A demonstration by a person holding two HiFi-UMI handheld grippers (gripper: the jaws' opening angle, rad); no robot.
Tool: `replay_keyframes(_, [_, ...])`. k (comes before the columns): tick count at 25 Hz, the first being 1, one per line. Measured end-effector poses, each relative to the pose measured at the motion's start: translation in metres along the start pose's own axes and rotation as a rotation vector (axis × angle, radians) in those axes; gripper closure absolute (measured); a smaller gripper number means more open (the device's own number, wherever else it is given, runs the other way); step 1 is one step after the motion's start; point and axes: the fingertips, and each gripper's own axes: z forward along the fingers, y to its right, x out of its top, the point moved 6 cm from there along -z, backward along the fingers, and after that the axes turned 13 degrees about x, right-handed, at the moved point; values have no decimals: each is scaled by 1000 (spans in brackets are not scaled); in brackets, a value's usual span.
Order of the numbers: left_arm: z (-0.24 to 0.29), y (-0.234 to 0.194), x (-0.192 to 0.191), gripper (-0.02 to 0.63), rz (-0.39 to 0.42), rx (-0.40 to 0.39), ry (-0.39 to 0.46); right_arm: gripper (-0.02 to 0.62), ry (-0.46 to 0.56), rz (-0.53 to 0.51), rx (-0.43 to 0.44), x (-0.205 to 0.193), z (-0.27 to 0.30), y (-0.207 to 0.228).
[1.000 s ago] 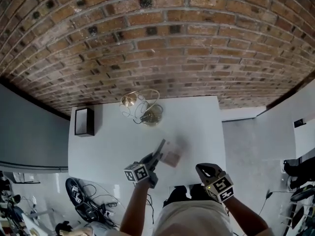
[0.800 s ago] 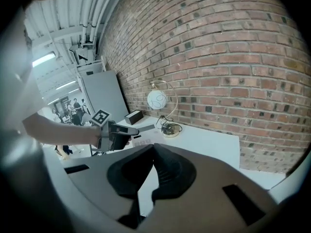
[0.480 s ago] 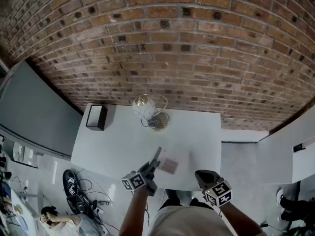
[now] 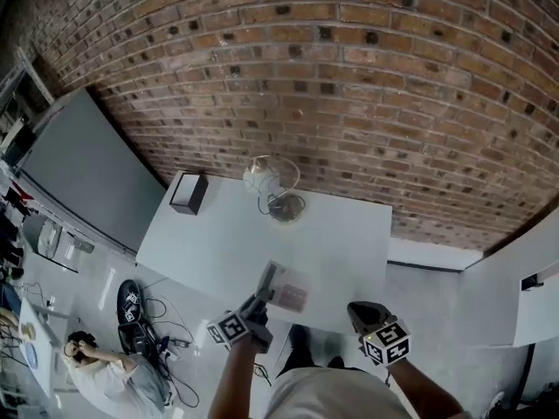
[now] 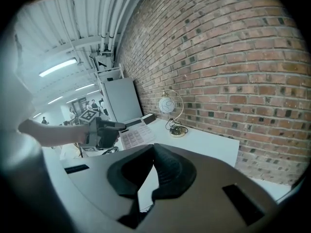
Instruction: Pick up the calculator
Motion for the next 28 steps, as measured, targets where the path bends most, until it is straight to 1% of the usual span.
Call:
replay_keyframes(6, [-42, 13, -30, 523, -46, 26, 69, 583, 15, -10, 53, -14, -32, -12])
replay_keyframes(12, [-71, 27, -54, 523, -114, 21, 128, 583, 13, -15, 90, -23, -52, -23])
replay_keyframes(15, [-84, 29, -62, 523, -124, 23, 146, 583, 16, -24, 99, -25, -56, -29])
replay_keyframes(21, [-106, 30, -61, 523, -126, 9, 171, 583, 33, -43, 100, -19, -57, -45])
replay_keyframes(24, [-121, 30, -55, 523, -94, 16, 171, 583, 38, -59, 91, -18, -56, -55])
replay_keyframes(28, [-135, 28, -48, 523, -119, -24, 166, 583, 48, -60, 62, -16, -53, -69])
